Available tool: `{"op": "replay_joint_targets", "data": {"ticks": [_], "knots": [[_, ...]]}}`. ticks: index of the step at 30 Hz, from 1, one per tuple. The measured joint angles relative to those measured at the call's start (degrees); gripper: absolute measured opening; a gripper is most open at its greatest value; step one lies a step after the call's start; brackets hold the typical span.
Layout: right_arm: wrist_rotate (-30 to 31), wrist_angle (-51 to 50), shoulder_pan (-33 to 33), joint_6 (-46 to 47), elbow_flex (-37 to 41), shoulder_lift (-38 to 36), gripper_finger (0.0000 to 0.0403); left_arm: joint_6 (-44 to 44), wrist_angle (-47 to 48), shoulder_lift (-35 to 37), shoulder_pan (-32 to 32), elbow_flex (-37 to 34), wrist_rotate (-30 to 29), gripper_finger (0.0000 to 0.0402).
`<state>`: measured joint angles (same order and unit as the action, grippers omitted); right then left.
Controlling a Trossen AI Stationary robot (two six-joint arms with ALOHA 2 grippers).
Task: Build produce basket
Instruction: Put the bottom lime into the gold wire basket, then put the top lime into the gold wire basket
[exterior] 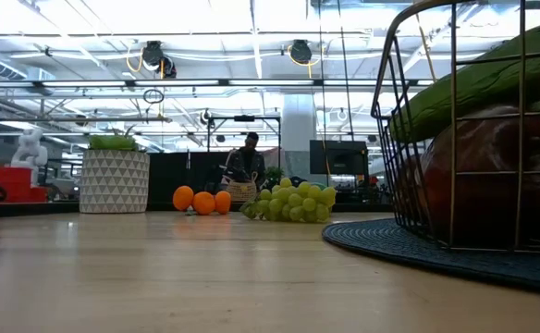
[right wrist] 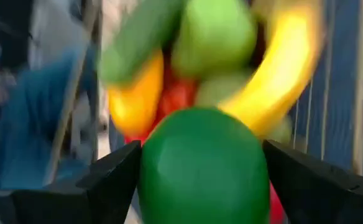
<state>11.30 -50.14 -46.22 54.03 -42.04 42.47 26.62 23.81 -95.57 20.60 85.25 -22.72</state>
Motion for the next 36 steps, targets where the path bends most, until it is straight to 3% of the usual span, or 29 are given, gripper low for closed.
{"op": "replay_joint_targets", "data": {"ticks": [8,14,21,27,31,33,36], "knots": [[-6.98,-5.97,-0.05,2.35,-0.99,0.43,0.0346,-1.94,-0.07,0.0,-1.79,-0.3,-0.36,0.0397],[-4.85,-4.57,-0.08,-0.5,-6.06,0.43,0.0345,-2.54,-0.32,0.0,-4.73,-0.3,-0.46,0.0397],[6.54,-1.51,-0.02,-10.79,-8.07,0.49,0.0345,-3.89,-0.37,0.0,-7.93,-0.3,-0.44,0.0397],[27.3,-0.58,0.47,-17.34,-8.07,0.64,0.0345,-5.36,-0.22,0.02,-10.0,-0.32,-0.37,0.0397],[39.9,4.24,4.1,-22.96,-8.04,0.81,0.0345,-5.24,-0.01,0.66,-11.68,-0.39,-0.35,0.0397],[42.51,9.18,7.66,-27.18,-8.04,1.27,0.0345,-5.23,0.1,0.67,-12.51,-0.39,-0.35,0.0397],[39.9,19.44,14.97,-36.83,-8.04,2.38,0.0345,-5.21,0.22,0.66,-13.66,-0.39,-0.28,0.0397]]}}
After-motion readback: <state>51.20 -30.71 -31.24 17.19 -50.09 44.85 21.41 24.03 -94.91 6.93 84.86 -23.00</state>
